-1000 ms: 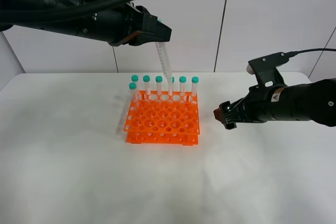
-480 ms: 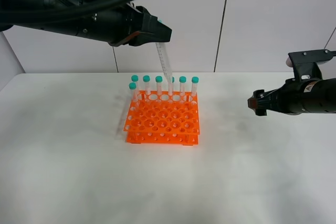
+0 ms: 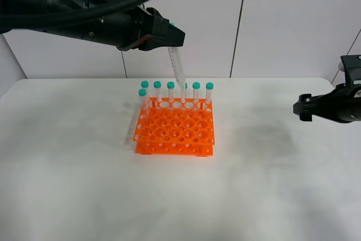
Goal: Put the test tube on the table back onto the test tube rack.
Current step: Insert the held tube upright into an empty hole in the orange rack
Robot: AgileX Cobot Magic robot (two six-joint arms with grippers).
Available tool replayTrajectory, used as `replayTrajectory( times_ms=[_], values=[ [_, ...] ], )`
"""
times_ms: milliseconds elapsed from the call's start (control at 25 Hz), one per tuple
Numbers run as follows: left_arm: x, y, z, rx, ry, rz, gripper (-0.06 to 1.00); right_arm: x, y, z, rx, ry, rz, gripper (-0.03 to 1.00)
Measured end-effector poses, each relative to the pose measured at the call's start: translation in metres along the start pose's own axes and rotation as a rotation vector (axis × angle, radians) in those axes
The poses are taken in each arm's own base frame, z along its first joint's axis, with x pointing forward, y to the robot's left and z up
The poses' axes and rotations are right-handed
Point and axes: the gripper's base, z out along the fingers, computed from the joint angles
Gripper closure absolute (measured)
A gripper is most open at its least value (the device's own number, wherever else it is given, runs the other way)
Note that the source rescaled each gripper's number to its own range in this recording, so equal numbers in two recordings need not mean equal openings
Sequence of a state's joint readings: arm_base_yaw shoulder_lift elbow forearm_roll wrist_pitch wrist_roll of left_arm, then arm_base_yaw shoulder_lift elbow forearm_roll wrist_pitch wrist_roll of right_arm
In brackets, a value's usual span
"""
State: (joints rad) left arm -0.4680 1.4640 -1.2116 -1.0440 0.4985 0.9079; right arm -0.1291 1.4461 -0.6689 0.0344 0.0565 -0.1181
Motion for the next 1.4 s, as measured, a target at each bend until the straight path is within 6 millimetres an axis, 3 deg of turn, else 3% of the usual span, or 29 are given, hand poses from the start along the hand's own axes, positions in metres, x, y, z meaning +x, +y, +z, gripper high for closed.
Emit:
replayTrajectory(
  times_ms=[160,360,600,1120,1400],
  values=[
    [0.0,0.0,0.0,0.002,0.002,0.007,0.94,-0.003,-0.006,-0.001,0.01,0.035,-0.005,-0.03],
    [0.0,0.0,0.0,0.004,0.003,0.013,0.94,-0.023,-0.007,-0.015,0.009,0.03,-0.034,-0.03],
    [0.0,-0.001,0.0,0.007,0.005,0.013,0.94,-0.038,-0.008,-0.058,0.016,-0.063,-0.035,-0.03],
    [0.001,-0.002,0.0,0.018,0.014,0.019,0.94,-0.035,0.003,-0.171,-0.04,-0.274,0.021,-0.03],
    [0.002,-0.003,0.0,0.03,0.022,0.038,0.94,-0.021,0.017,-0.199,-0.098,-0.263,-0.094,-0.03]
  ],
)
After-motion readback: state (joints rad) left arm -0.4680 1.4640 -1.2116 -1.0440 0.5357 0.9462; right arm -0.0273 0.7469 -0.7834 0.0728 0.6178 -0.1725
